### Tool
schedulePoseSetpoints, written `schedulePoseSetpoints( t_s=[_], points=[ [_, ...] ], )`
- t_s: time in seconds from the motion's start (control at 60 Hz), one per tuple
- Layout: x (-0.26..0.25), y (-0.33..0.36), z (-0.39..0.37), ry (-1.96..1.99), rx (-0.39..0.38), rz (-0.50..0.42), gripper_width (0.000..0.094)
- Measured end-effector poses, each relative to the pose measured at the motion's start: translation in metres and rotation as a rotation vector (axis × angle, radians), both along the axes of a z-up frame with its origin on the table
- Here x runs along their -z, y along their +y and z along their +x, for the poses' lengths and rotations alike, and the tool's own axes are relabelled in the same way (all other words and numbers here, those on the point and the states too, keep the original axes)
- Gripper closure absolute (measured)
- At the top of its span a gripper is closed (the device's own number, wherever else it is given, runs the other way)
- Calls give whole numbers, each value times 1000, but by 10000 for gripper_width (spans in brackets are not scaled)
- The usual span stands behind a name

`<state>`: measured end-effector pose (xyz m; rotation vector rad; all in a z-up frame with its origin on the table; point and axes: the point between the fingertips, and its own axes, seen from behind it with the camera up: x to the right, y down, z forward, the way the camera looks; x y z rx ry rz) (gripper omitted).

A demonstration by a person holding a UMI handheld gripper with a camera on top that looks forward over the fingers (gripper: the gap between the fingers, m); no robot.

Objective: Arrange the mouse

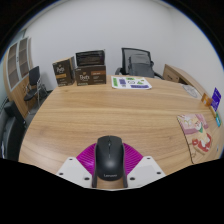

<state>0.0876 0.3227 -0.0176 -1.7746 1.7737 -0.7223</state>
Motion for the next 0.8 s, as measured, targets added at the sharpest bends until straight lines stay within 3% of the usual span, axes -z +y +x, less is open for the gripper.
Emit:
schedulePoseSetpoints(
  t_s=[0.167, 0.35, 0.45, 0.55, 0.683, 0.8],
  points=[
    [-13, -4, -3, 6, 28, 23, 596],
    [-114, -44, 17, -114, 59, 35, 595],
    [-168, -94, 33, -188, 95, 27, 597],
    [-203, -166, 45, -243, 152, -38, 598],
    [-217, -263, 45, -271, 243, -118, 597],
    [-195, -322, 39, -257, 303, -119, 598]
  ],
)
